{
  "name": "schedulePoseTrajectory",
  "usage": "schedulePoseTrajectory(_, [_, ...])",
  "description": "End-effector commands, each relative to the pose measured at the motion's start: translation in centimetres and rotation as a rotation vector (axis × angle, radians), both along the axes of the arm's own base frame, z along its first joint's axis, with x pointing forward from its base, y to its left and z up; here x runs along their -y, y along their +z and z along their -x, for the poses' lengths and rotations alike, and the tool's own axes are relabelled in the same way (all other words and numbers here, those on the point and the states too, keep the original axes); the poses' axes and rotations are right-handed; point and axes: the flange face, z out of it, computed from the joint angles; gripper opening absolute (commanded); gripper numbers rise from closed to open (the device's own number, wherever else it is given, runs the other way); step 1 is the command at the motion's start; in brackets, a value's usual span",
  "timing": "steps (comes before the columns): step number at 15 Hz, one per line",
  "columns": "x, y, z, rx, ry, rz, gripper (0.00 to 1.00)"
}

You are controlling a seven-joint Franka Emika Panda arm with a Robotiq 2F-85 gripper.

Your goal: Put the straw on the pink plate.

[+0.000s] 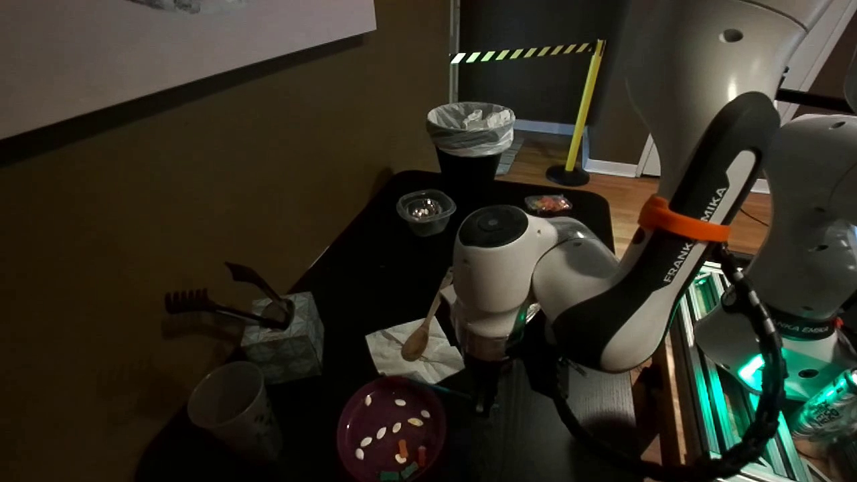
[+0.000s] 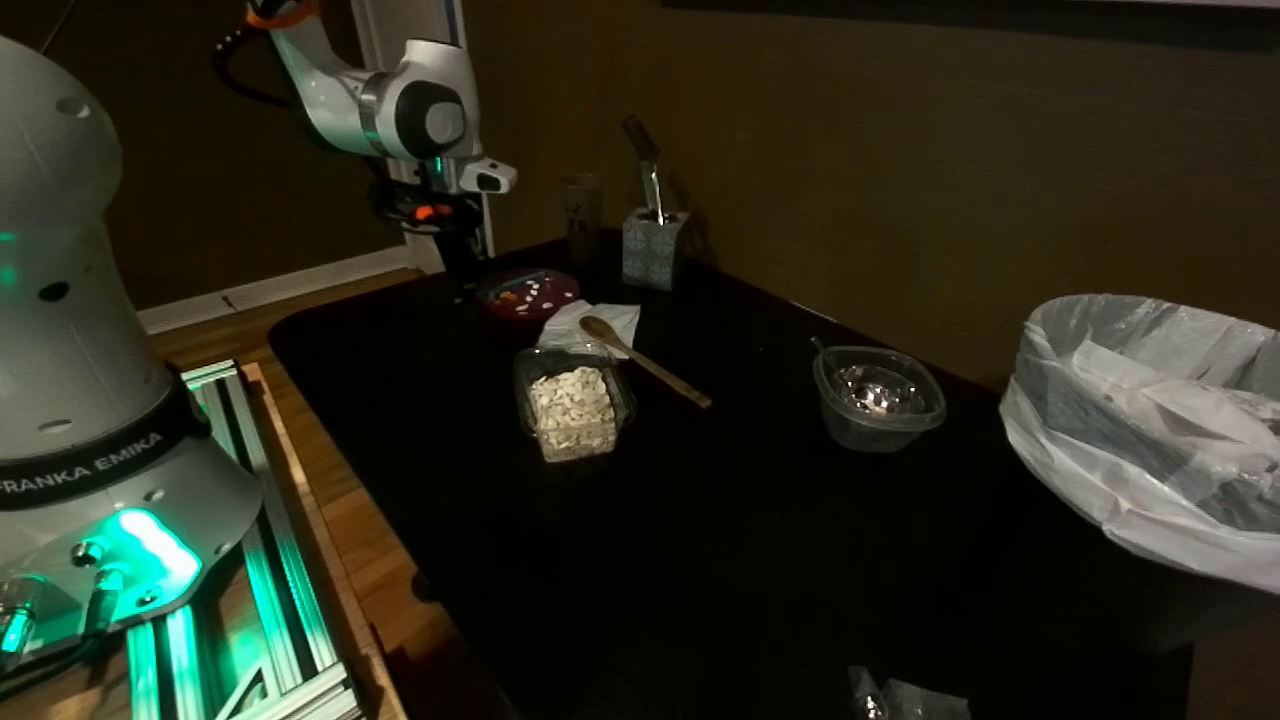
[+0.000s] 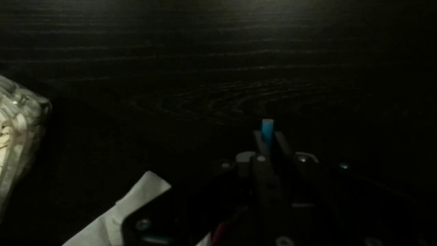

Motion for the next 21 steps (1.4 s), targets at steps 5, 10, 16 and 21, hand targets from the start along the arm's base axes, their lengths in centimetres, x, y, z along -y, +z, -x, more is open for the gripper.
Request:
schedulePoseTrajectory(5, [-3.7,0.7,-6.7,-0.107,0.032,0.012,0.02])
schedulePoseTrajectory(10, [-1.4,-1.9,-10.7,-0.127,-0.025,-0.026,0.02])
schedulePoseTrajectory(16, [-2.5,-5.1,-8.5,-0.118,0.073,-0.044,0.02])
schedulePoseTrajectory(21, [-3.6,-5.4,-7.5,-0.049,0.097,-0.080,0.41])
